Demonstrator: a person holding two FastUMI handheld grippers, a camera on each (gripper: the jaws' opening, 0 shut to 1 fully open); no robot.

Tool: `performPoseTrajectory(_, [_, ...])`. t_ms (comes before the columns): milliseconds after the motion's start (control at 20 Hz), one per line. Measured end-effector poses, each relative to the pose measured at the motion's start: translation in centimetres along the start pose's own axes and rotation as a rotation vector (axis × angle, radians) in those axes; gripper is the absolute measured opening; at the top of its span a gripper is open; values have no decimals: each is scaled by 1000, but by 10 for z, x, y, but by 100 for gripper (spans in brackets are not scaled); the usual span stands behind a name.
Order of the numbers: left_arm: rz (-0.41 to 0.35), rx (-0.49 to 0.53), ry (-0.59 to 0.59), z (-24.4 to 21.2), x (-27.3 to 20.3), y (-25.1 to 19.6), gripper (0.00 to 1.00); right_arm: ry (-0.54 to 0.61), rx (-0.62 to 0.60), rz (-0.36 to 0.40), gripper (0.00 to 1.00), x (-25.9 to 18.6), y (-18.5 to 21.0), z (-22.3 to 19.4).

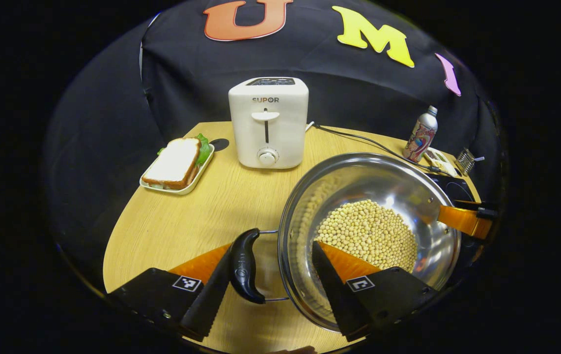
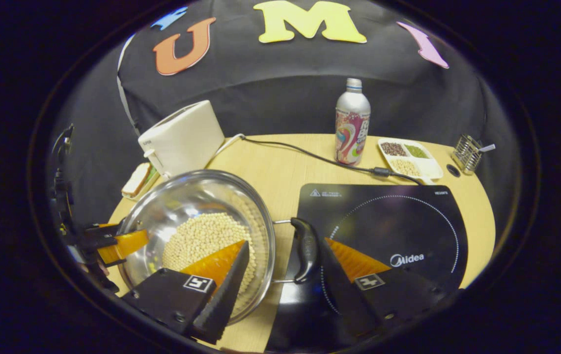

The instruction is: First push the handle of the pot to place it horizontally, then grasp the pot with both hands and set it on the induction cooktop.

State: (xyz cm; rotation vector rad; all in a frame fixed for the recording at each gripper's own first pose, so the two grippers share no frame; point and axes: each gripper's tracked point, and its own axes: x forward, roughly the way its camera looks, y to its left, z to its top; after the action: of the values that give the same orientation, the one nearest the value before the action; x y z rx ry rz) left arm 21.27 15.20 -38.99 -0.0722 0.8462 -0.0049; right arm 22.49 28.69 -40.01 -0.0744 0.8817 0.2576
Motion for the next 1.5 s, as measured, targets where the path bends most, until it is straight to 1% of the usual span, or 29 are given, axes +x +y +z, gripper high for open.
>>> performPoseTrajectory(50, [-7,5,12,-2,3,-1,88,12,-19,-13,80,2,-1,-3])
performPoseTrajectory(100, [0,9,23,-4,8,3,82,12,-29,-18,75,-2,-2,-3])
performPoseTrajectory(150, [-8,0,42,-7,12,3,82,33,-36,-22,72,-1,-1,-6])
performPoseTrajectory(200, [-13,-2,56,-11,14,3,78,34,-54,-20,72,0,-2,-4])
performPoseTrajectory(250, [-27,-9,60,-10,15,3,77,44,-75,-20,78,0,-2,-5])
performPoseTrajectory(300, [-36,-20,62,-12,14,2,77,56,-91,-31,78,1,-5,-6])
performPoseTrajectory(350, [-44,-30,55,-9,13,1,85,63,-113,-40,71,1,-6,-5])
performPoseTrajectory(400, [-57,-44,58,-9,15,3,71,73,-130,-43,69,0,-6,-4])
performPoseTrajectory(450, [-70,-57,62,-8,13,2,69,66,-157,-37,67,2,-5,-2])
performPoseTrajectory(500, [-74,-68,70,-9,11,1,66,67,-180,-28,64,2,-7,-1])
performPoseTrajectory(550, [-74,-61,73,-10,12,3,75,66,-169,-24,66,2,-7,-2])
performPoseTrajectory(600, [-69,-55,76,-10,12,3,63,66,-168,-22,65,1,-6,-2])
performPoseTrajectory(650, [-63,-49,82,-10,9,3,63,76,-173,-21,63,0,-7,-3])
performPoseTrajectory(700, [-59,-49,80,-9,8,3,72,86,-168,-19,59,-1,-6,-4])
performPoseTrajectory(750, [-55,-50,87,-9,6,3,63,98,-164,-12,58,-3,-6,-6])
performPoseTrajectory(900, [-44,-43,71,-6,-13,4,63,93,-155,10,57,-23,-1,-5])
performPoseTrajectory(950, [-43,-43,62,-3,-23,4,63,81,-162,14,59,-31,-1,-1])
performPoseTrajectory(1000, [-42,-41,52,0,-32,5,58,70,-160,19,59,-39,0,3])
performPoseTrajectory(1050, [-41,-42,42,5,-40,5,53,66,-161,26,57,-48,2,5])
performPoseTrajectory(1100, [-40,-40,34,9,-49,4,53,61,-164,34,59,-58,3,10])
performPoseTrajectory(1150, [-40,-38,25,14,-58,3,63,61,-167,40,57,-68,4,13])
performPoseTrajectory(1200, [-38,-32,18,17,-69,3,53,57,-172,45,57,-78,3,17])
performPoseTrajectory(1250, [-36,-28,10,21,-78,1,72,54,-172,48,57,-88,3,21])
performPoseTrajectory(1350, [-30,-20,-12,35,-99,-3,53,39,-176,51,57,-109,1,31])
performPoseTrajectory(1400, [-30,-15,-28,43,-108,-7,72,27,-177,51,57,-120,-2,37])
performPoseTrajectory(1450, [-31,-12,-41,48,-118,-11,72,13,-179,50,59,-130,-6,43])
performPoseTrajectory(1500, [-35,-11,-54,56,-127,-16,63,-2,-179,47,57,-140,-10,50])
